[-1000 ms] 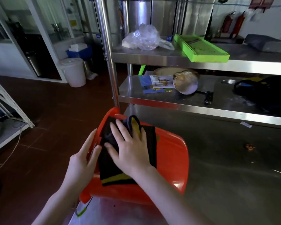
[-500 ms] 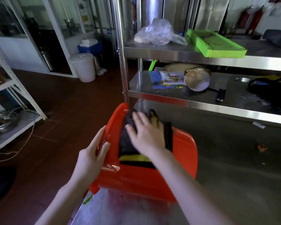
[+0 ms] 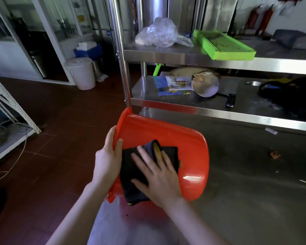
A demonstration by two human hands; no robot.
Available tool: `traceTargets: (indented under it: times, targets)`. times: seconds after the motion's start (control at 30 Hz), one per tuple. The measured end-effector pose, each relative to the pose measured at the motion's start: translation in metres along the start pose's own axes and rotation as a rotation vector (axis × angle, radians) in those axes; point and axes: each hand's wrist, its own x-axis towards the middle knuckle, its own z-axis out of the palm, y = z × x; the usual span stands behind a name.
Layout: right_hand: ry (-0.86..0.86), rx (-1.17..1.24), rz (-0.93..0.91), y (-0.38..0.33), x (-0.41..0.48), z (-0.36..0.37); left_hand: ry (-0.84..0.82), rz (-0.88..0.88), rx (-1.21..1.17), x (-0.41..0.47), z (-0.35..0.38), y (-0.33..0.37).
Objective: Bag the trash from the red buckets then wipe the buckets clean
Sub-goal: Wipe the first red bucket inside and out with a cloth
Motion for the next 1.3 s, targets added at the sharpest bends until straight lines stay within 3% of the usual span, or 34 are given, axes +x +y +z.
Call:
traceTargets:
  times: [0.17,0.33,0.4,0.53,0.67,0.73,0.8,0.9,0.97,1.07,1.3]
  targets:
    - [0.035,-0.014,0.478,0.07,0.019,-0.024,-0.013,0.008,-0.088,-0.007,0.008,-0.002]
    - [-0.336,0.145,0.797,0.126,0.069,-0.046,-0.028,-0.004,-0.125,-0.021,0.004,-0.004]
    - [-0.352,0.113,0.712,0.098,0.093,-0.041,-0.021,0.004,-0.115,-0.019,0.006,-0.001]
    - [-0.203,0.067,0.266,-0.003,0.107,-0.031,0.022,0.08,-0.027,-0.014,0.007,-0.006]
    - [-0.153,0.083,0.125,0.004,0.081,-0.031,0.013,0.098,-0.017,-0.02,-0.007,-0.018]
    - [-0.139,0.08,0.219,0.038,0.068,-0.035,0.009,0.104,-0.007,-0.023,-0.013,-0.02]
    - [-0.208,0.12,0.432,0.084,0.06,-0.038,0.002,0.084,-0.015,-0.03,-0.017,-0.022]
    - [-0.507,0.383,0.781,0.152,0.056,-0.049,0.015,0.067,-0.014,-0.043,-0.019,-0.024]
    - [-0.634,0.459,0.86,0.165,0.064,-0.049,0.027,0.064,-0.021,-0.045,-0.018,-0.023]
    - [-0.602,0.361,0.69,0.137,0.096,-0.036,0.056,0.064,-0.002,-0.034,-0.014,-0.017]
    - [-0.224,0.043,0.052,0.022,0.089,-0.03,0.023,0.093,0.06,-0.007,-0.006,-0.01]
